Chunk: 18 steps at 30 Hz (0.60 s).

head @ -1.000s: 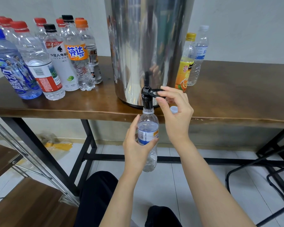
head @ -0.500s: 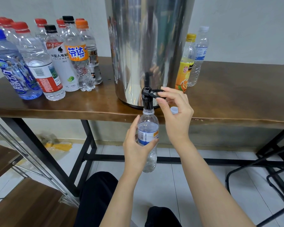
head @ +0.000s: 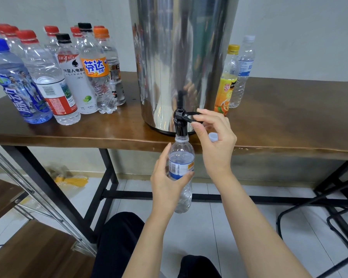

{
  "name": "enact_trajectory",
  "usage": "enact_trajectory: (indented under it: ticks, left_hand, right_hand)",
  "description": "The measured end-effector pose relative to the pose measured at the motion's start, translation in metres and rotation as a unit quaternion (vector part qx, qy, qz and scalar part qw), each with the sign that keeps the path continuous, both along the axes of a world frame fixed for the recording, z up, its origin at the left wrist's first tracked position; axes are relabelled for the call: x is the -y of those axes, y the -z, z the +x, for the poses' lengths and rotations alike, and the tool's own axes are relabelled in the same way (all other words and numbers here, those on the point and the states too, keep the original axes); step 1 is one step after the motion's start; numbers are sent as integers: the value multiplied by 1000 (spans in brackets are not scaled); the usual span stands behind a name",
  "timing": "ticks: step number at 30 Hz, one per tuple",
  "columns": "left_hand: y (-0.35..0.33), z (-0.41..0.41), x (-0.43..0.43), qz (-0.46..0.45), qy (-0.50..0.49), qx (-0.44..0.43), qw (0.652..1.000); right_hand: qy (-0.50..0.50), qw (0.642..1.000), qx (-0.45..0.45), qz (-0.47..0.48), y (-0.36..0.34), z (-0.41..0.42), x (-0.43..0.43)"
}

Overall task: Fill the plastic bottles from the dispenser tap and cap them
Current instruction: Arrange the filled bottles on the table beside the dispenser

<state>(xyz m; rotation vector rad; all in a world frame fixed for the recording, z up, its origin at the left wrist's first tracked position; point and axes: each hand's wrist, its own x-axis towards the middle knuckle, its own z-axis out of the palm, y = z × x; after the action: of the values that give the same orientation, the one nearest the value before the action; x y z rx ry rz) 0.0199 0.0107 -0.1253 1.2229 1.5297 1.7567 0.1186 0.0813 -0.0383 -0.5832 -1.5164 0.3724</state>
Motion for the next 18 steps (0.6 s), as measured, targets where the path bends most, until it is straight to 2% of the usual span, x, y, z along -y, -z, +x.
enact_trajectory:
  ticks: [18]
  left_hand:
    - [-3,1,2,2,1,2,1000]
  right_hand:
    - [2,1000,5,5,-1,0,1]
